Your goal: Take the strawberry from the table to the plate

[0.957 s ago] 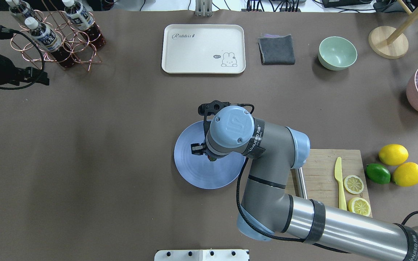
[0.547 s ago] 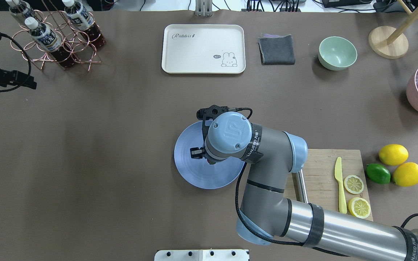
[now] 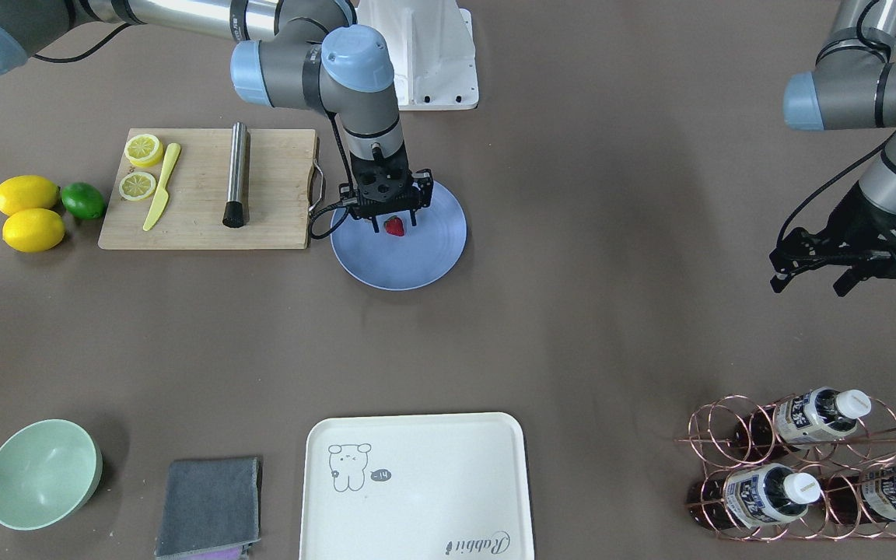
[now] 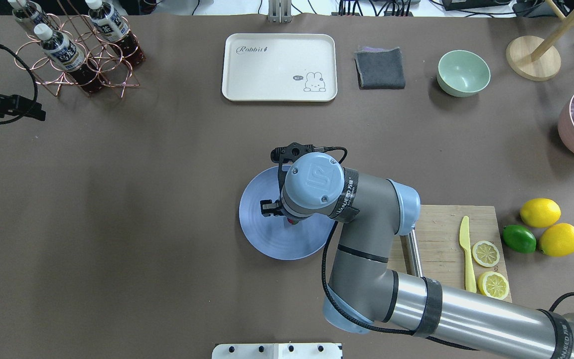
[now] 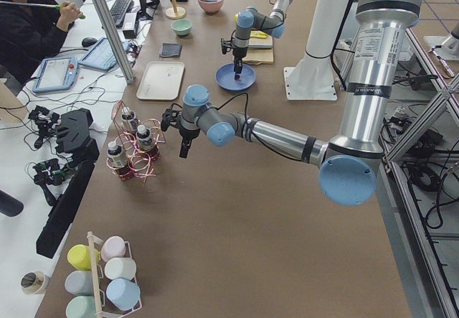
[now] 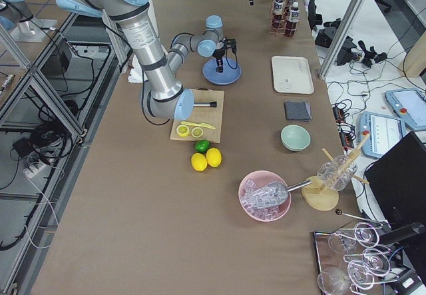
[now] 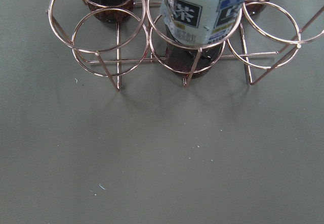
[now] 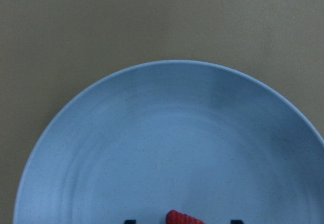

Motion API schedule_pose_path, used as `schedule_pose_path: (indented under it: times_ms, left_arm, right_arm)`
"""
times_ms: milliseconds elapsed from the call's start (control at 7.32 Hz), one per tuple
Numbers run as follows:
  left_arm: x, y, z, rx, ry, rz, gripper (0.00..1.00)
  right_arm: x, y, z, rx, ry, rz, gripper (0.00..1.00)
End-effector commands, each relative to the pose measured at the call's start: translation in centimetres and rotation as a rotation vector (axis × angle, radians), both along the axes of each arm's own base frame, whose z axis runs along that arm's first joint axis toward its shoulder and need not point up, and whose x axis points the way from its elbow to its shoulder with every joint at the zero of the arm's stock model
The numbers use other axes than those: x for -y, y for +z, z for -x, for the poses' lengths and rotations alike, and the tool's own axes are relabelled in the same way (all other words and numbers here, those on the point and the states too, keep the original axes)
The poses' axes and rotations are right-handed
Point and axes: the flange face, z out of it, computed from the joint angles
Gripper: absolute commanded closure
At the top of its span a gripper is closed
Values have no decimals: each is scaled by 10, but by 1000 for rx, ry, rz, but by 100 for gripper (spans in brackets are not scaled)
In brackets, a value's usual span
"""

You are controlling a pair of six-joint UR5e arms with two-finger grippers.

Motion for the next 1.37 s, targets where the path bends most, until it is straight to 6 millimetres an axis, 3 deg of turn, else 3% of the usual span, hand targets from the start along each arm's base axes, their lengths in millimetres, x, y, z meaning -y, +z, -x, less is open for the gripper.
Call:
schedule_pose_path:
  times_ms: [0, 273, 410, 547, 820, 957, 1094, 1230]
  left_arm:
    - [0, 0, 0, 0, -1, -1, 2]
    - [0, 1, 1, 5, 0, 5, 2]
    - [-1, 7, 8, 10, -8, 14, 2]
    - [0, 11, 23, 15, -32, 22, 2]
    - [-2, 40, 71, 109, 26, -11, 2]
    - [1, 50, 103, 160, 52, -19, 2]
    - [0, 61, 134, 181, 36, -8, 2]
    - [-4, 70, 165, 168, 26, 34, 2]
  right_arm:
    - [20, -17, -31, 30, 29, 9, 1]
    - [69, -40, -144, 2, 36, 149, 1]
    - [89, -25, -198, -86, 41, 139, 1]
    - [110, 3, -253, -196, 22, 128, 1]
    - [151, 96, -368, -294, -98, 77, 1]
    - [163, 144, -447, -259, -171, 60, 1]
    - [163, 191, -511, -231, -220, 52, 0]
    - [165, 226, -551, -197, -230, 52, 0]
